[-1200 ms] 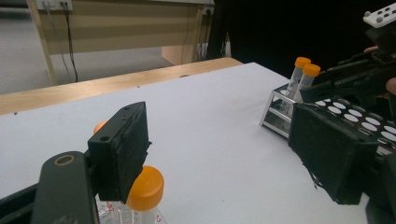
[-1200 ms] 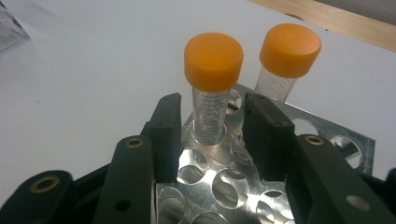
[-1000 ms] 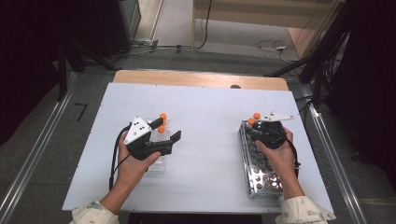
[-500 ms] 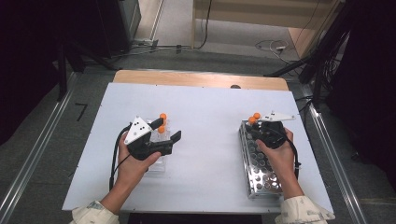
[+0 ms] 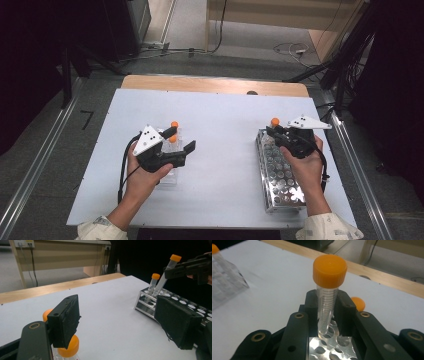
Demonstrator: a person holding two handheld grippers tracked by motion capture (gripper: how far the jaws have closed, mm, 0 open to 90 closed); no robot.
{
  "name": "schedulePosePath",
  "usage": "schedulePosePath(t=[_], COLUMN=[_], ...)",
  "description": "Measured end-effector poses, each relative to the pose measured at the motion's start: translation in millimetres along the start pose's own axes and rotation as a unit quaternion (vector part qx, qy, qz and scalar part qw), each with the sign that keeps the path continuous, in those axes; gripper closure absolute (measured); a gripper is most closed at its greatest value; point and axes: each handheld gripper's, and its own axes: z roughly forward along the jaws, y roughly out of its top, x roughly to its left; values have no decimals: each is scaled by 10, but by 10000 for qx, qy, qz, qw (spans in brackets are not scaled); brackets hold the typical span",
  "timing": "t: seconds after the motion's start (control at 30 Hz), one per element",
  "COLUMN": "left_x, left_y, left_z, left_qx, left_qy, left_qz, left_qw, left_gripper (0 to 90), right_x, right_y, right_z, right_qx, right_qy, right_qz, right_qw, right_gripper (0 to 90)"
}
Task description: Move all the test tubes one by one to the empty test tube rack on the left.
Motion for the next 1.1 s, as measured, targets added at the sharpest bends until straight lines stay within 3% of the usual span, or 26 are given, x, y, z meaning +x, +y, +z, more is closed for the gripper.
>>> schedulePosePath(t=[0.13, 0.27, 0.4, 0.57, 0.7, 0.93, 1.1], left_x=[-44, -108, -156, -199, -266, -370, -371], left_y=[35, 54, 56, 46, 25, -57, -104], left_z=[-20, -27, -25, -9, 17, 76, 109], left_qx=[-67, -108, -88, -54, -46, 66, 176], left_qy=[-63, -161, -246, -387, -500, -649, -756], left_qz=[9, 48, 84, 108, 160, 247, 246], left_qw=[10000, 9998, 9996, 9992, 9986, 9976, 9967], left_gripper=[211, 211, 212, 221, 239, 366, 439], right_x=[130, 361, 679, 974, 1121, 1363, 1444], right_y=[92, 119, 94, 84, 82, 73, 73], right_z=[-95, -43, 117, 276, 357, 463, 467], right_qx=[-110, -19, 207, 371, 449, 556, 567], right_qy=[175, 589, 1092, 1449, 1651, 1965, 2057], right_qz=[-123, -326, -570, -776, -849, -1032, -1111], right_qw=[9997, 9977, 9922, 9857, 9816, 9735, 9706], right_gripper=[721, 721, 721, 721, 721, 721, 721])
